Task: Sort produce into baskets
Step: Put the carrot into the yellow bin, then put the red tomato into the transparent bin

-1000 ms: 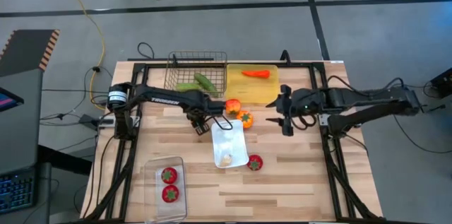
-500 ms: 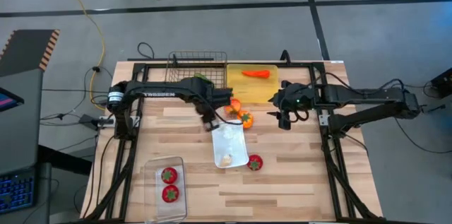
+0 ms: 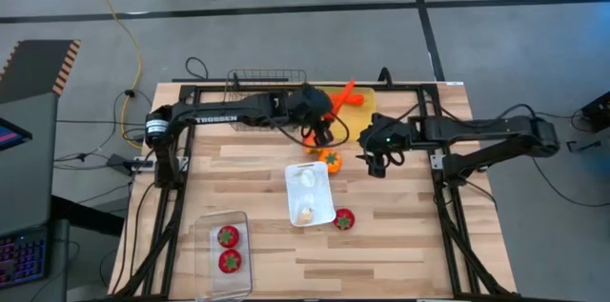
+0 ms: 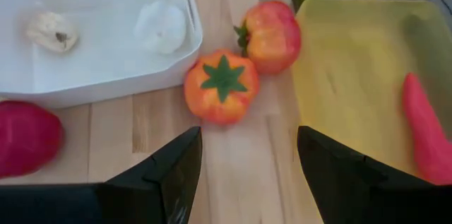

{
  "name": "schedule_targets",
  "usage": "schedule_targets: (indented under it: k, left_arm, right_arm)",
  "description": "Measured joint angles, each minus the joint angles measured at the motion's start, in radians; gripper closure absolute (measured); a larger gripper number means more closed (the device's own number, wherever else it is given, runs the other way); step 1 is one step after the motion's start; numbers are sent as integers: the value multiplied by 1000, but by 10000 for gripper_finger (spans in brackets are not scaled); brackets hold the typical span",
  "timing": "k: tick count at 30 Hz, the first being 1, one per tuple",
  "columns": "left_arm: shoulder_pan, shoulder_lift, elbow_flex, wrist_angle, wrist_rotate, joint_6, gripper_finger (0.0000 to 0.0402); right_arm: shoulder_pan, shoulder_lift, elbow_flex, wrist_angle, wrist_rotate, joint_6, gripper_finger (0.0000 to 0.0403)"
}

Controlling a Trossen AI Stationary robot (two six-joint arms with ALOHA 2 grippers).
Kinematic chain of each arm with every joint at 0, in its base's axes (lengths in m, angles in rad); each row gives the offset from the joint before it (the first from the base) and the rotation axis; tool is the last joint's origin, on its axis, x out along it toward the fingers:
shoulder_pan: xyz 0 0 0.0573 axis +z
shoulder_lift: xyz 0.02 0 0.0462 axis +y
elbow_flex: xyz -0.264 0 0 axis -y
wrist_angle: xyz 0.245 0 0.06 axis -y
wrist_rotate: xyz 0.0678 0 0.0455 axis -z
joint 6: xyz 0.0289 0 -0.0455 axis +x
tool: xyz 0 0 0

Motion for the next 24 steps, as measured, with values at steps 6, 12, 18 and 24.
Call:
schedule_targets:
  k: [6,12,18,24]
  left_arm:
    - [36,2,-61,81,-30,22,252]
    - [75,3,-125,150,-54,15,222]
    - [100,24,-139,173,-56,-2,192]
    - [108,58,-140,182,-44,-13,176]
  right_arm:
    - [28,31,0,10,-2,0,143]
    - [55,27,0,32,-3,-2,143]
    - [84,24,0,56,-3,-2,143]
    - [112,24,0,59,-4,-2,143]
